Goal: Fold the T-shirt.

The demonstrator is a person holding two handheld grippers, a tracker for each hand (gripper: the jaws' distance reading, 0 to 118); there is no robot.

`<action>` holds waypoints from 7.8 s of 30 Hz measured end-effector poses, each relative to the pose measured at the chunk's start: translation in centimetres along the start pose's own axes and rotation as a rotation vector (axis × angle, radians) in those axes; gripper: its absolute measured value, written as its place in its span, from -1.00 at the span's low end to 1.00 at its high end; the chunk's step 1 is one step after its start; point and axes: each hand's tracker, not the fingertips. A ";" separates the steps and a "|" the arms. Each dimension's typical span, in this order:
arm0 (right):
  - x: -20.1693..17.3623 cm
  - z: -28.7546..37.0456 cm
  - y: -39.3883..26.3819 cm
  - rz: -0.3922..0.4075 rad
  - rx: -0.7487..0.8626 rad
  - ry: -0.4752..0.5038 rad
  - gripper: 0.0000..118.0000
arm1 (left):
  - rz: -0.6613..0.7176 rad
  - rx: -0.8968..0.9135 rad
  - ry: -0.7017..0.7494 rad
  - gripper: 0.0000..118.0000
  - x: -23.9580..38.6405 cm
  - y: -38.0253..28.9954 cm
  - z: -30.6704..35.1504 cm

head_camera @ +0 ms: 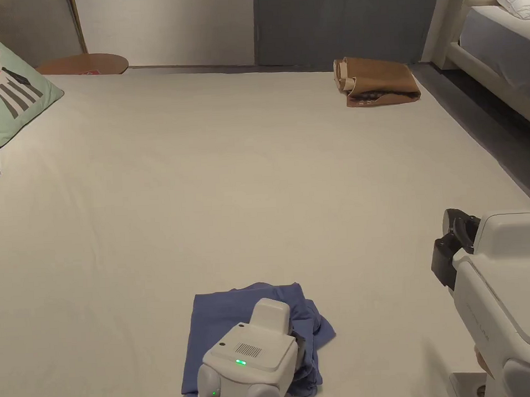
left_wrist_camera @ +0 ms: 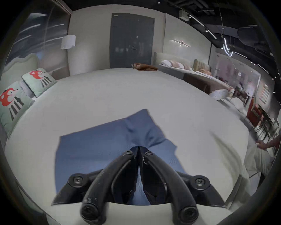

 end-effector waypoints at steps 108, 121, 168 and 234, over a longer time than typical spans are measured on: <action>-13.3 -8.5 -15.6 -0.062 -0.554 0.281 -1.00 | 0.786 -0.394 -0.435 -0.15 -19.2 2.1 1.6; -13.7 -7.8 -14.5 -0.047 -0.542 0.277 -1.00 | 0.714 -0.370 -0.420 -0.80 -21.8 1.4 -0.1; -30.2 -8.5 0.6 -0.010 -0.103 0.451 -0.99 | 0.473 -0.184 0.467 0.82 -57.1 5.0 18.2; -8.1 0.9 7.1 -0.009 0.258 0.069 -0.99 | 0.031 0.737 0.396 -1.00 -12.2 12.4 21.1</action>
